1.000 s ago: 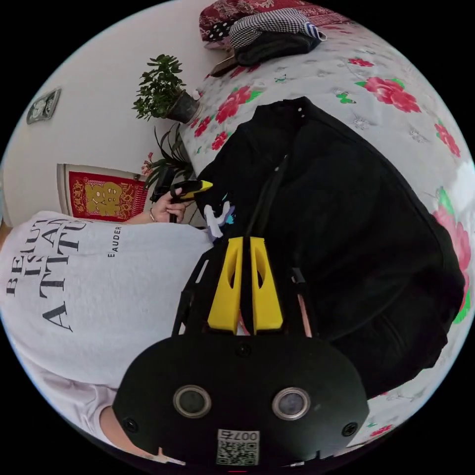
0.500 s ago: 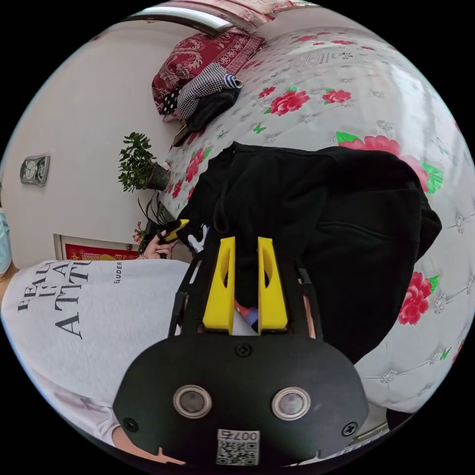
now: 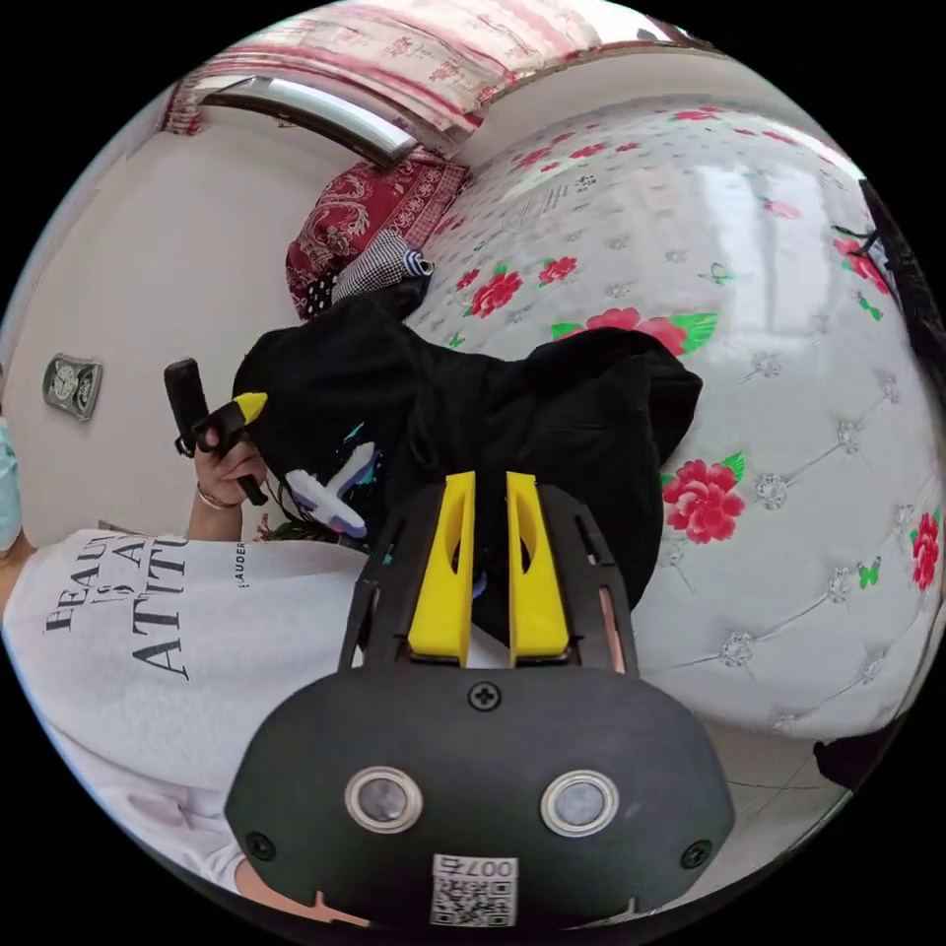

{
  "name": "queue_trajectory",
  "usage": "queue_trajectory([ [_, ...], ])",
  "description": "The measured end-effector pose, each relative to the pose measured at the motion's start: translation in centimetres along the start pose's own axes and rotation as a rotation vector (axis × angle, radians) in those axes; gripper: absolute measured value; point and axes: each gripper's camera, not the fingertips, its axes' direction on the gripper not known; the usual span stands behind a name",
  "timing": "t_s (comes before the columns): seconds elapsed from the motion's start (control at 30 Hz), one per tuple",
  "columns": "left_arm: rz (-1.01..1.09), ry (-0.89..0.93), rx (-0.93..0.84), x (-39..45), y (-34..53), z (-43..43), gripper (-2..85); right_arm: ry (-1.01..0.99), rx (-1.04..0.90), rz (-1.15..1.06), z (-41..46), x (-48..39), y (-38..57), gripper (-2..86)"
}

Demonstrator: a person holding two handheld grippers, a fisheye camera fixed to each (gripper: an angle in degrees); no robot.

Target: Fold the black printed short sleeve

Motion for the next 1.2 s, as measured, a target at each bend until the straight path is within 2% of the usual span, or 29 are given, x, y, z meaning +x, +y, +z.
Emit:
queue_trajectory([
  [0.03,0.058,0.018,-0.041,1.4,-1.2,2.1,5.1,-0.001,0.052,0.033,-1.7,1.4,1.8,7.2],
  [0.1,0.147,0.064,-0.199,4.9,-3.9,11.9,5.7,0.005,0.121,0.102,-3.6,4.1,4.9,7.2],
  [0.2,0.041,0.110,-0.417,4.2,-2.9,24.0,7.8,-0.035,0.196,0.258,-5.1,9.2,9.7,7.5],
  [0.27,-0.031,0.216,-0.392,4.0,-1.5,26.2,8.0,-0.068,0.249,0.362,-5.7,12.2,12.9,7.8],
  [0.33,-0.028,0.225,-0.345,4.6,-0.2,26.0,9.3,-0.072,0.294,0.390,-6.5,13.4,14.6,8.2],
  [0.43,0.039,0.012,-0.284,5.1,1.5,23.4,10.3,-0.048,0.315,0.369,-7.1,13.9,15.0,9.2],
  [0.5,-0.029,-0.205,-0.231,3.7,2.9,21.5,9.7,-0.013,0.292,0.310,-6.4,13.2,13.8,9.8],
  [0.57,-0.125,-0.326,-0.197,2.0,4.1,21.1,9.5,0.006,0.225,0.218,-4.0,11.9,11.6,10.8],
  [0.63,-0.205,-0.388,-0.289,0.1,5.4,23.6,9.3,0.010,0.117,0.185,-0.5,11.6,10.0,11.4],
  [0.67,-0.186,-0.406,-0.335,-0.7,6.4,26.2,9.3,0.037,-0.029,0.178,3.3,11.9,9.1,11.8],
  [0.7,-0.129,-0.453,-0.349,-0.8,7.3,28.2,9.3,0.049,-0.096,0.174,5.3,12.1,8.8,12.0],
  [0.73,-0.108,-0.471,-0.334,-0.7,7.3,28.5,9.4,0.046,-0.069,0.137,6.3,11.6,8.5,12.3],
  [0.83,-0.175,-0.437,-0.363,-1.4,5.8,28.0,9.5,0.079,-0.155,0.114,6.2,10.7,6.5,13.2],
  [1.0,-0.350,-0.398,-0.228,-4.1,8.1,22.8,9.2,0.060,-0.080,0.061,3.3,10.4,6.9,15.3],
  [1.13,-0.482,-0.284,-0.279,-6.4,11.0,23.1,11.1,0.010,-0.128,0.108,7.4,11.4,7.4,16.4],
  [1.2,-0.519,-0.251,-0.256,-7.2,11.5,22.9,11.4,0.057,-0.106,0.103,9.0,10.4,7.0,16.1],
])
